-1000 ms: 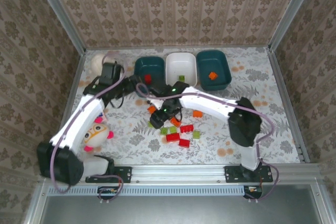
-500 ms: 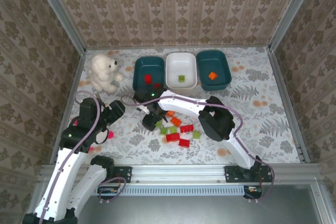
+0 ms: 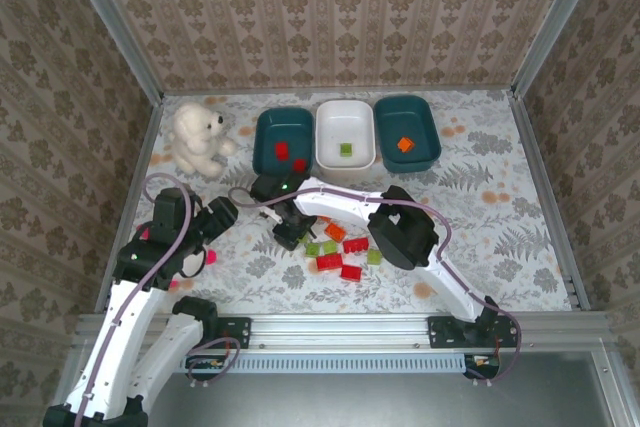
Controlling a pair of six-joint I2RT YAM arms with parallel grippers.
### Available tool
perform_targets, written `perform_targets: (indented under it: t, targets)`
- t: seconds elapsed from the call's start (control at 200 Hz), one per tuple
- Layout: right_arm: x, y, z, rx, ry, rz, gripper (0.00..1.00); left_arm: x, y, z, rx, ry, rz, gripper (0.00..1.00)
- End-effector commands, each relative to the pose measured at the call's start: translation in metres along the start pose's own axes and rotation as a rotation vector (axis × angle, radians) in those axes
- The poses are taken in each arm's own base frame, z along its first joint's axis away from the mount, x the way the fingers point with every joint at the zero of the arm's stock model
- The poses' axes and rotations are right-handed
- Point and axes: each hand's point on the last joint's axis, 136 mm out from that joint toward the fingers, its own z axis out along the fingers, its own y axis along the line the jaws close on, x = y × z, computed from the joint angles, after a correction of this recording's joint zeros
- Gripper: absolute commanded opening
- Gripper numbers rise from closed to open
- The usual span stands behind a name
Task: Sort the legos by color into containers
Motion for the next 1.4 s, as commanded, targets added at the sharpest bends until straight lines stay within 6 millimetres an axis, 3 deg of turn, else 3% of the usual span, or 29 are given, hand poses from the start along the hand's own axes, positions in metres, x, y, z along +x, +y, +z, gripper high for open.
perform_targets:
  t: [0.0,0.14,0.315,0.485,0.615,0.78,0.95,1.1,1.28,1.395]
  targets:
    - [0.020,-0.011,0.017,0.085,0.086,-0.003,0.46,-0.004,-0.003,-0.003,0.010,-0.008,0.004,0.82]
    - [0.012,-0.013,0.002,0.087,0.028,0.017,0.32,-0.003,-0.006,-0.001,0.020,-0.002,0.009,0.82]
    - [-0.002,-0.024,-0.052,0.065,-0.107,0.113,0.28,-0.001,-0.013,0.005,0.050,0.020,0.029,0.82]
    - [-0.008,-0.073,-0.109,0.022,-0.248,0.333,0.28,0.001,-0.036,0.020,0.127,0.068,0.069,0.82]
    - [-0.015,-0.123,-0.126,-0.027,-0.324,0.531,0.27,0.008,-0.061,0.040,0.176,0.129,0.125,0.81]
    - [-0.030,-0.185,-0.115,-0.111,-0.377,0.755,0.28,0.011,-0.091,0.057,0.216,0.168,0.212,0.82]
    - [-0.048,-0.223,-0.083,-0.159,-0.362,0.856,0.28,0.011,-0.104,0.067,0.227,0.188,0.240,0.82]
    - [-0.055,-0.237,-0.056,-0.179,-0.318,0.891,0.29,0.013,-0.104,0.070,0.221,0.200,0.247,0.82]
    - [-0.052,-0.238,-0.028,-0.202,-0.257,0.931,0.31,0.015,-0.100,0.070,0.212,0.208,0.247,0.82]
    - [-0.047,-0.239,-0.022,-0.193,-0.234,0.946,0.40,0.016,-0.100,0.070,0.212,0.210,0.247,0.82]
